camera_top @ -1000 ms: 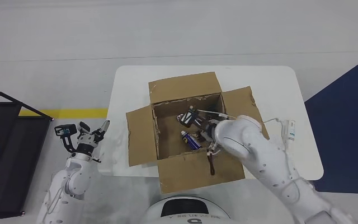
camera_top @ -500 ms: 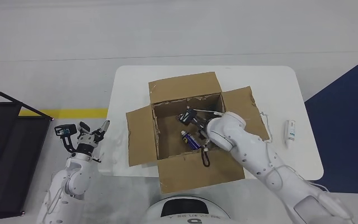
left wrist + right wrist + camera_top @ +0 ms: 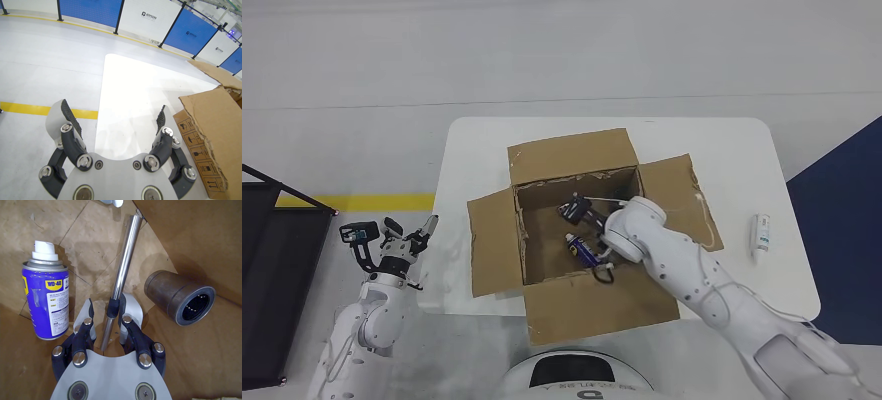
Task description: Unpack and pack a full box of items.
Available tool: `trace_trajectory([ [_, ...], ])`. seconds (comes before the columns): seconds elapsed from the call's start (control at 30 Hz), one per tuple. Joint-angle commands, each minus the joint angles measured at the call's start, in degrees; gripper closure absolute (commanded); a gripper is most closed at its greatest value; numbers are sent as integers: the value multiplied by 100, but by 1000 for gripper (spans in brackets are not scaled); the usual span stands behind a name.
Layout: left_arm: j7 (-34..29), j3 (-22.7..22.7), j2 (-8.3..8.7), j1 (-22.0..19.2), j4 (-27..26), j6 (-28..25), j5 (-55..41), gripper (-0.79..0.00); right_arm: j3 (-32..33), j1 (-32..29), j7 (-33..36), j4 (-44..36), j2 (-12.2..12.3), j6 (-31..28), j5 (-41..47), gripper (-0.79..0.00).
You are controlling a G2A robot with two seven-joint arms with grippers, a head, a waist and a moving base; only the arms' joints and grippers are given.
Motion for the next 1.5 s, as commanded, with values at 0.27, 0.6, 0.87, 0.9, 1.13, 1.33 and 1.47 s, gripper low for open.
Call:
trace_trajectory([
  [0.27,0,0,0,0,0,0,0,-785,-23,83,132,233,-86,50,-84,-237],
  [0.6,0,0,0,0,0,0,0,-785,-41,113,268,366,-157,-24,-119,0],
  [0.87,0,0,0,0,0,0,0,-785,198,24,383,-17,-123,-81,-136,0],
  [0.9,0,0,0,0,0,0,0,-785,272,-17,400,-189,-105,-74,-131,0],
  [1.13,0,0,0,0,0,0,0,-785,1087,-654,466,-1609,125,-283,31,0],
  [1.33,0,0,0,0,0,0,0,-785,1828,-1249,201,-2390,289,-518,328,0],
  [1.47,0,0,0,0,0,0,0,-785,1926,-1383,98,-2279,324,-652,321,0],
])
